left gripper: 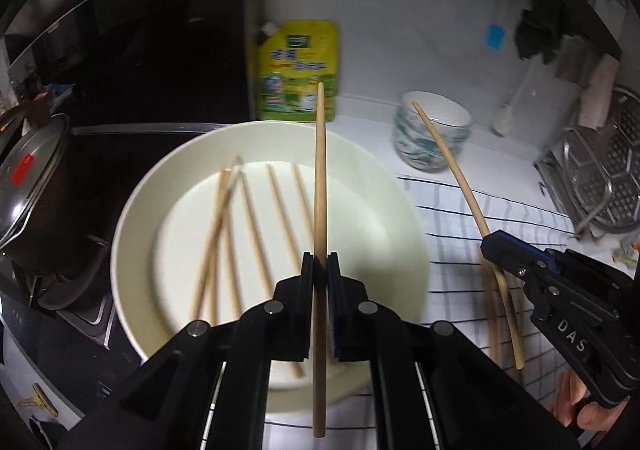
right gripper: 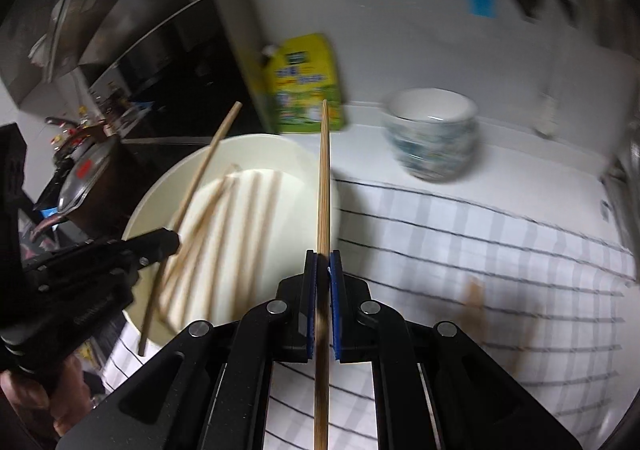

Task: Organize utensils
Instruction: 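Carry both chopsticks into the white basin and open both tools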

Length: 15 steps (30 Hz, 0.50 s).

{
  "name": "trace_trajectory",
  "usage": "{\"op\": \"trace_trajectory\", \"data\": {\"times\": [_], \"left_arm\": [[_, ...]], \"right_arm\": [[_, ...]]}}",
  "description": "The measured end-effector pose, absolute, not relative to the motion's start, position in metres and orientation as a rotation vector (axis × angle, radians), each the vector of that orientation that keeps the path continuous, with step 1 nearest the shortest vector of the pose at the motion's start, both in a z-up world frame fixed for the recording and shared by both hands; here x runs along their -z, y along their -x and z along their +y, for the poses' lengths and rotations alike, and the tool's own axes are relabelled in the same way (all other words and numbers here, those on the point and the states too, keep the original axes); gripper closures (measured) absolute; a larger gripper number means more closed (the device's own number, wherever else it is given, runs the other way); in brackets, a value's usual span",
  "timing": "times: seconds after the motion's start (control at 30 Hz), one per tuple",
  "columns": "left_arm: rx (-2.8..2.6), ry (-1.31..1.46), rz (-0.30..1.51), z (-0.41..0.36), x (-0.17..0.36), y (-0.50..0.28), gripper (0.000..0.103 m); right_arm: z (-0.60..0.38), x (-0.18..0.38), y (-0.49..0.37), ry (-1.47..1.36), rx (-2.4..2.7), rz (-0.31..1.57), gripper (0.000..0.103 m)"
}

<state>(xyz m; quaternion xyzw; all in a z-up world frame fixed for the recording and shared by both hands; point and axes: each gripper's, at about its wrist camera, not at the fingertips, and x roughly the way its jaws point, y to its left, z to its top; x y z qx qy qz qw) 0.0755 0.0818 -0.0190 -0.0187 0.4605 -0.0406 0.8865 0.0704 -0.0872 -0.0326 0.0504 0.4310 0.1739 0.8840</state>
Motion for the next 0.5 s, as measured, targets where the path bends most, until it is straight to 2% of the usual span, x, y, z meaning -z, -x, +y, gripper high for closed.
{"op": "trace_trajectory", "data": {"times": [0.23,0.5], "left_arm": [[0.041,0.033,0.994,0.130,0.039,-0.096,0.095],[0.048,0.025,1.050,0.147,0.069,-0.111,0.095]], "right_arm": [[-0.016,0.044,-0.104,-0.101,-0.445,0.932,0.097],[0.016,0.077,-0.119,-0.131,-0.435,1.038,0.097]]}}
